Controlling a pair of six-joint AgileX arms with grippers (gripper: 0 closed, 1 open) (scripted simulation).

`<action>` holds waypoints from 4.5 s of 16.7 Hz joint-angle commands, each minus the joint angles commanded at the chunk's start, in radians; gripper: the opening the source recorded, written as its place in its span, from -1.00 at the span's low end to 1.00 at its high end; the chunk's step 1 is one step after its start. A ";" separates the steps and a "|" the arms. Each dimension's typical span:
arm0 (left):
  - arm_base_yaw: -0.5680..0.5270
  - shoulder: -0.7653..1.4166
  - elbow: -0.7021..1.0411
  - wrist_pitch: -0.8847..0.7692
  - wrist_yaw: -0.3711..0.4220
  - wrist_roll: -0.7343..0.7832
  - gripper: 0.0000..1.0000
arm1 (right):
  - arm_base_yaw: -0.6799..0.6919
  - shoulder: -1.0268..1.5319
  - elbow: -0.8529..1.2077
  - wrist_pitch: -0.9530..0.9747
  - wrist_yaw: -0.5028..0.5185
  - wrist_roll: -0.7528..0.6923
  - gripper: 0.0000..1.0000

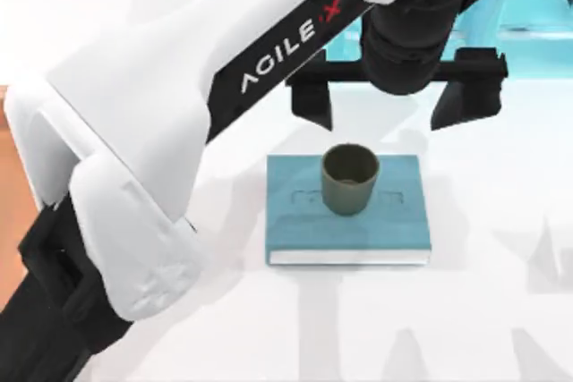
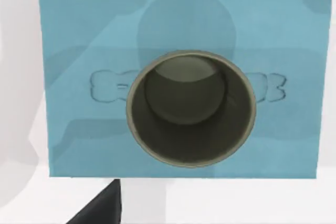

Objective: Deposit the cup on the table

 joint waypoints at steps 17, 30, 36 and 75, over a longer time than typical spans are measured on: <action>0.015 -0.047 -0.390 0.332 0.002 0.020 1.00 | 0.000 0.000 0.000 0.000 0.000 0.000 1.00; 0.023 -0.068 -0.540 0.470 0.003 0.028 0.40 | 0.000 0.000 0.000 0.000 0.000 0.000 1.00; 0.023 -0.068 -0.540 0.470 0.003 0.028 -0.51 | 0.000 0.000 0.000 0.000 0.000 0.000 1.00; 0.288 0.005 -0.119 0.012 0.143 0.279 -1.00 | 0.000 0.000 0.000 0.000 0.000 0.000 1.00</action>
